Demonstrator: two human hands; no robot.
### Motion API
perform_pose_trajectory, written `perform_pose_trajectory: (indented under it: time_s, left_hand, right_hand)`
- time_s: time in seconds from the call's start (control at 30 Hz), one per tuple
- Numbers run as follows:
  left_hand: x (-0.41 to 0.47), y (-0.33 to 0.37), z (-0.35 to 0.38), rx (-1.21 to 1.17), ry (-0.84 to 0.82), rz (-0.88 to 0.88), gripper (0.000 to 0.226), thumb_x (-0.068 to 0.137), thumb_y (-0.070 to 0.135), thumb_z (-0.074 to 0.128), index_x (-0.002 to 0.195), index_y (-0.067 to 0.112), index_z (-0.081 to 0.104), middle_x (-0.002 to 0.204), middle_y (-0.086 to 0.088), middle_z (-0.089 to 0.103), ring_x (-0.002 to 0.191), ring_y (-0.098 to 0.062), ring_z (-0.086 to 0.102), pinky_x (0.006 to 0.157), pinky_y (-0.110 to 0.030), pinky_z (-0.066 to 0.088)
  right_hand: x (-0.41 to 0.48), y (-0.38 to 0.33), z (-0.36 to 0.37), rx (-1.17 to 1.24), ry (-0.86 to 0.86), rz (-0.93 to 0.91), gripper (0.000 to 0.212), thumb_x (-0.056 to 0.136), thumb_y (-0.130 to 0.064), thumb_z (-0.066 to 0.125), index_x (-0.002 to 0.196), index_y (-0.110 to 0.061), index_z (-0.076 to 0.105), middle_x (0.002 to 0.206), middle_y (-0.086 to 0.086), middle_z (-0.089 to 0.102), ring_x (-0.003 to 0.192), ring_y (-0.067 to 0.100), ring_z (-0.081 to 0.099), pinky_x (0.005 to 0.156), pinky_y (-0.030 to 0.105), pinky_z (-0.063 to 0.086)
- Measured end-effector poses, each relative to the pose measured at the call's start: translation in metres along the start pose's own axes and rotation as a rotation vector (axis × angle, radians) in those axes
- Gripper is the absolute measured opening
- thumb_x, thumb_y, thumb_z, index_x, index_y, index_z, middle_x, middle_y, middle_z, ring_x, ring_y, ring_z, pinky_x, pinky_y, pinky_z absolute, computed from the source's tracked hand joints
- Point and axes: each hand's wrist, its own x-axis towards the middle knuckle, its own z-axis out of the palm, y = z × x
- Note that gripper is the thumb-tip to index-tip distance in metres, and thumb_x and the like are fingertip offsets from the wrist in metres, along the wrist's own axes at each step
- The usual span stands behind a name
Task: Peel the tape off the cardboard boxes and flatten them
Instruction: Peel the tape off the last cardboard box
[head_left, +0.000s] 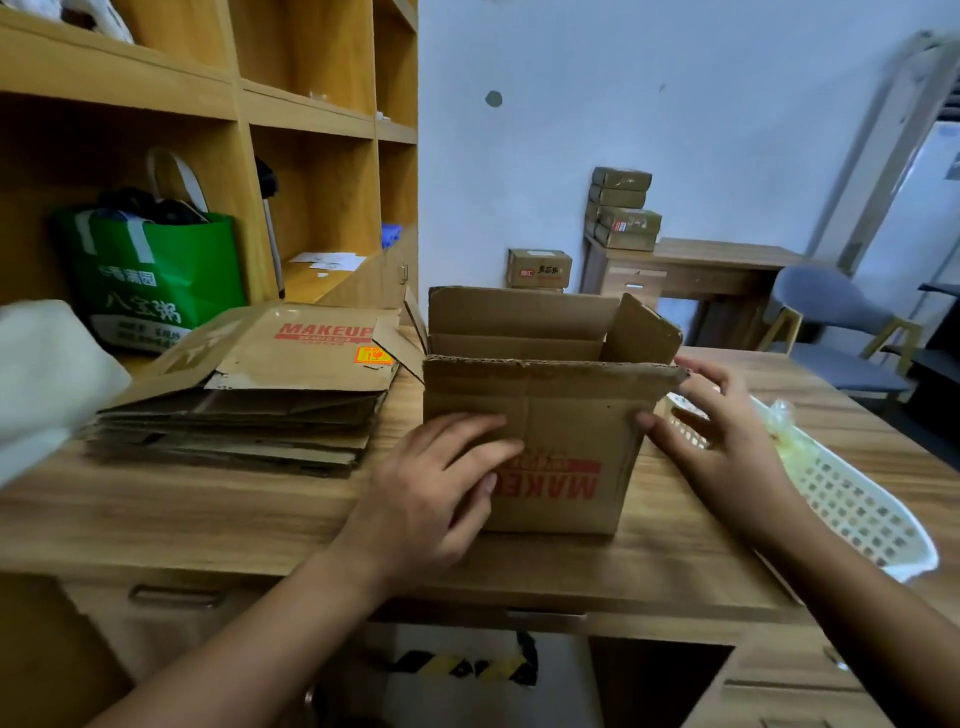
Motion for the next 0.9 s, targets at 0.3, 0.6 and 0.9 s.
perform_pose_trajectory:
  time_s: [0.3,0.6,0.9]
  left_hand:
    - [0.011,-0.001,-0.007,0.025,0.036,0.030,0.042,0.098,0.026,0.052,0.140,0.021,0.058,0.145,-0.004,0.052,0.139,-0.021,0.042,0.117,-0.037,0.032]
    - [0.044,-0.002,-0.021,0.035,0.072,0.017,0.041,0.100,0.030,0.049,0.138,0.021,0.060,0.148,-0.002,0.051,0.141,-0.020,0.040,0.119,-0.043,0.029]
    - [0.077,-0.003,-0.023,0.004,-0.360,-0.218,0.049,0.099,0.056,0.044,0.147,0.045,0.042,0.161,0.017,0.029,0.148,-0.007,0.024,0.121,-0.039,0.026]
  right_hand:
    - [0.008,-0.011,0.007,0.258,0.065,0.145,0.020,0.102,-0.013,0.057,0.107,-0.026,0.071,0.106,-0.007,0.074,0.095,0.013,0.073,0.072,0.031,0.063]
    - [0.042,-0.023,-0.009,0.158,0.095,0.218,0.017,0.103,-0.025,0.058,0.101,-0.012,0.068,0.094,0.014,0.069,0.073,0.021,0.071,0.062,0.040,0.060]
    - [0.075,-0.009,0.004,0.097,0.008,0.500,0.019,0.104,-0.025,0.055,0.101,-0.010,0.065,0.078,0.009,0.065,0.057,0.024,0.065,0.060,0.043,0.061]
